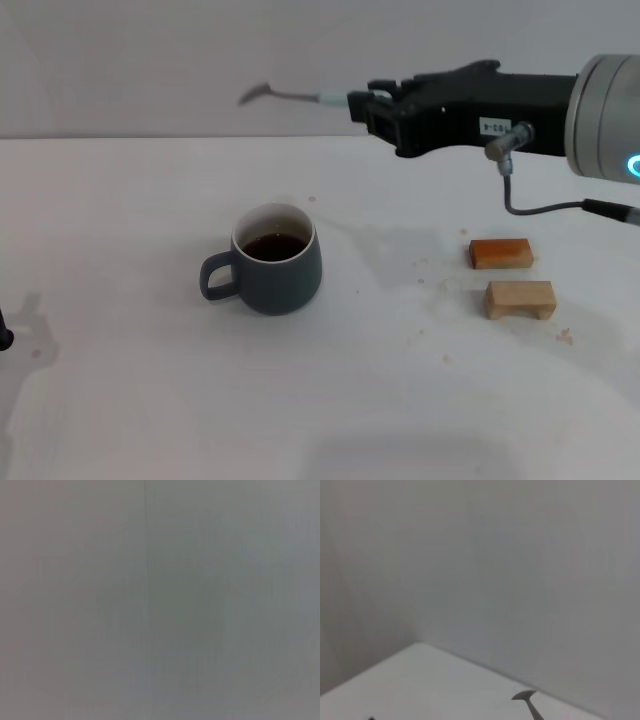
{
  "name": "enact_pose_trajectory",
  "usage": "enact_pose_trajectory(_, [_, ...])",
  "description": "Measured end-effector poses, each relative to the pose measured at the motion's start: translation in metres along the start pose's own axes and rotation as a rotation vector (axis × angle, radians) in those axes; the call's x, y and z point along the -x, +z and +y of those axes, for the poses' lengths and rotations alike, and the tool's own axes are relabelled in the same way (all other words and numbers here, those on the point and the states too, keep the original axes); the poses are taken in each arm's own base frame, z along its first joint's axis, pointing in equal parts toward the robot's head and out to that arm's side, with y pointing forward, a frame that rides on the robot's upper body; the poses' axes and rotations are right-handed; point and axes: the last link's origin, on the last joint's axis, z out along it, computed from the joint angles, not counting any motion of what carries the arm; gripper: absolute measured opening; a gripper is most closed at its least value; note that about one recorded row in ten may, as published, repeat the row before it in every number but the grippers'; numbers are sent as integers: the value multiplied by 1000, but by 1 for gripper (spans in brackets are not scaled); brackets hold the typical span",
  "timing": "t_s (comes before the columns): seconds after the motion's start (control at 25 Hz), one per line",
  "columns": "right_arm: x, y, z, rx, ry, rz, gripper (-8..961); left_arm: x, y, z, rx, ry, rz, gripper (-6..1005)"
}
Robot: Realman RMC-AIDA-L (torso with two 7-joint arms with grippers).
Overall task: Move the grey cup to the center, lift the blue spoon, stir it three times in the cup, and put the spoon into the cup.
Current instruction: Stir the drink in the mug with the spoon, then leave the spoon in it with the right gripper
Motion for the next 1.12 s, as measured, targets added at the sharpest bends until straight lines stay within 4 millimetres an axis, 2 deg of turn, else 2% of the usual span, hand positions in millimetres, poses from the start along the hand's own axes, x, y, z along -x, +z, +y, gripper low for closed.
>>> enact_pose_trajectory(0.48, [-2,-1,-7,-85,15,209,154,-1,-1,-1,-1,11,10,-2])
enact_pose_trajectory(1.12, [-18,24,-5,-85,-11,289,154,-1,-2,0,-2,12,11,-2])
